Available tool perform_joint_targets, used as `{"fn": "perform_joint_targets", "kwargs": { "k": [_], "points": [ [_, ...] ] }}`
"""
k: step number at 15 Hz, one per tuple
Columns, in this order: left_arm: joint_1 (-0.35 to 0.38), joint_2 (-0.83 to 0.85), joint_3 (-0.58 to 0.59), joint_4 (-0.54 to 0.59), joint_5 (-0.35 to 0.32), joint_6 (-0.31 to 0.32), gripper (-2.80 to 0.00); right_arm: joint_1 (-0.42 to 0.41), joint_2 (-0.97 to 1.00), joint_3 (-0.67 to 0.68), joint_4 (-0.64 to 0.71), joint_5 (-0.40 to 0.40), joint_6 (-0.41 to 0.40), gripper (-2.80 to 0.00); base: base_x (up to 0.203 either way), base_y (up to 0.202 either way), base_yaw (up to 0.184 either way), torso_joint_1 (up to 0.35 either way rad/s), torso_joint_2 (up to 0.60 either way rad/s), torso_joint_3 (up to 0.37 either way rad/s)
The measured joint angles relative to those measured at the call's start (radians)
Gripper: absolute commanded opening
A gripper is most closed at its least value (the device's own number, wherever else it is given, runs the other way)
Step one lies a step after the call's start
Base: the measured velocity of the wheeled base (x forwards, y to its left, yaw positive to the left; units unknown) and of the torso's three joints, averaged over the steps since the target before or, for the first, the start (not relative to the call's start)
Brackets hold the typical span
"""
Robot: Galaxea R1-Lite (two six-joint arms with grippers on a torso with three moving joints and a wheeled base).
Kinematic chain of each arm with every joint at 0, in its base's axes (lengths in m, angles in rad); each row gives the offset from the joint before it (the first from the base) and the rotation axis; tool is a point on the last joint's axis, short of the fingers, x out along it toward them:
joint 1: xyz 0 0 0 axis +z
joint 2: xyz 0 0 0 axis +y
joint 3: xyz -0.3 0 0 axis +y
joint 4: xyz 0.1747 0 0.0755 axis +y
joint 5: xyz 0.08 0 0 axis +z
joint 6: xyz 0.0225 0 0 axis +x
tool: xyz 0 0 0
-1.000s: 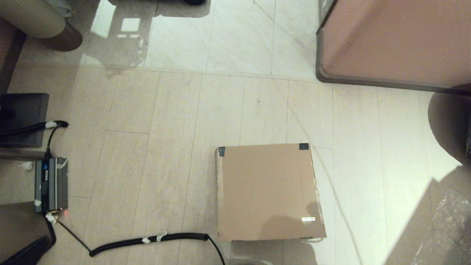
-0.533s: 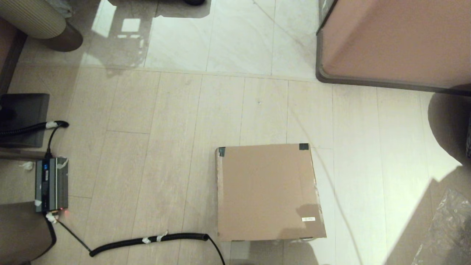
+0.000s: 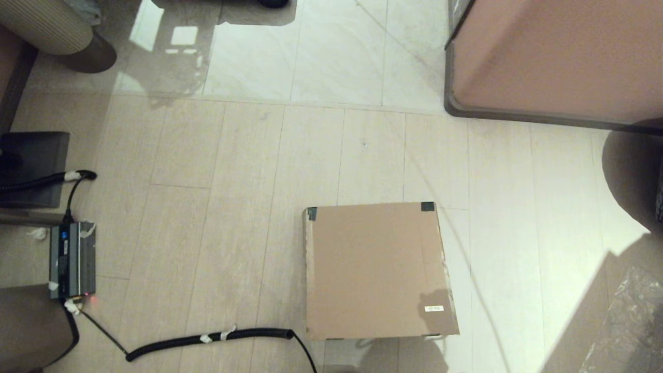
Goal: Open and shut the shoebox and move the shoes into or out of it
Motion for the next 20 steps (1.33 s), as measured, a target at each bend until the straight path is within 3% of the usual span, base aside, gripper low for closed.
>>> {"fn": "perform_joint_targets", "kwargs": {
  "k": [4,8,20],
  "points": [
    [-0.006,-0.176,0.002,-0.003,0.013,0.0,-2.8,-0.024,-0.209,-0.002,0.002,0.0,0.001,-2.8,0.0,0.0,0.0,0.0,0.0,0.0],
    [0.0,-0.282,0.026,-0.072,0.03,-0.038,-2.8,-0.024,-0.382,0.003,-0.011,-0.006,0.06,-2.8,0.0,0.0,0.0,0.0,0.0,0.0],
    [0.001,-0.309,0.03,-0.079,0.03,-0.061,-2.8,-0.024,-0.429,0.023,-0.059,-0.005,0.058,-2.8,0.0,0.0,0.0,0.0,0.0,0.0]
  ]
}}
